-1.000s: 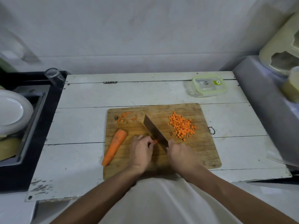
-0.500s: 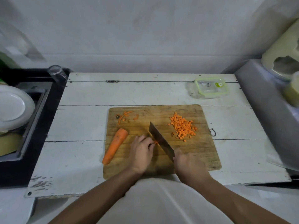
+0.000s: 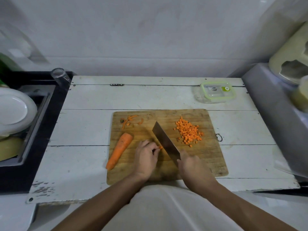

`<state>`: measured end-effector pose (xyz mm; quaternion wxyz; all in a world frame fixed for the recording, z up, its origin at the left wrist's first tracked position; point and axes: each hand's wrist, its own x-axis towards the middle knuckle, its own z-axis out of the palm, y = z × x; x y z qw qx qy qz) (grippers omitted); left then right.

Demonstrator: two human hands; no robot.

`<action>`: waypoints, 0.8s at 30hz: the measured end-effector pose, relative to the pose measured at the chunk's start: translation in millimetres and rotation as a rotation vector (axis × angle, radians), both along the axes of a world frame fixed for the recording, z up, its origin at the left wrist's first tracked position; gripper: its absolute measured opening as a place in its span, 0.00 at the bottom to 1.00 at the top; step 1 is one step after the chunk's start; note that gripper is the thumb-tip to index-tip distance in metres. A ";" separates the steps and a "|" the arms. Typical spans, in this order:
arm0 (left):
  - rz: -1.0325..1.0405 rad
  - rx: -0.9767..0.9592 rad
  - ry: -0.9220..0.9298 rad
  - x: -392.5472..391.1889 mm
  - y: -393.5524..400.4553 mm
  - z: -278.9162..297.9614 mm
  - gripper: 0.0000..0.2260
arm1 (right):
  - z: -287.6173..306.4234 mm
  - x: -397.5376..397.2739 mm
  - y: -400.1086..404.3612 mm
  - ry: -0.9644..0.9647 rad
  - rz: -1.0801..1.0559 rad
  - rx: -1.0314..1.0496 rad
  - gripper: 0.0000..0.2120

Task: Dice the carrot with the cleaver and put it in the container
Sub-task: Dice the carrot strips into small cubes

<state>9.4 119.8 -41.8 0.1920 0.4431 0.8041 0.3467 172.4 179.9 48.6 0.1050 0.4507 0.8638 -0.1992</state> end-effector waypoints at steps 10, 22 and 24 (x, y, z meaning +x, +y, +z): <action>0.004 0.003 0.046 -0.5 1.0 -1.8 0.04 | -9.0 -24.7 6.2 -0.037 0.024 -0.023 0.02; 0.003 -0.009 0.027 -0.3 0.2 -0.4 0.06 | -3.7 -2.6 -2.9 -0.024 0.007 0.011 0.08; 0.007 -0.015 0.033 0.0 0.4 -1.8 0.06 | -2.3 -3.9 -4.2 -0.031 0.008 0.004 0.08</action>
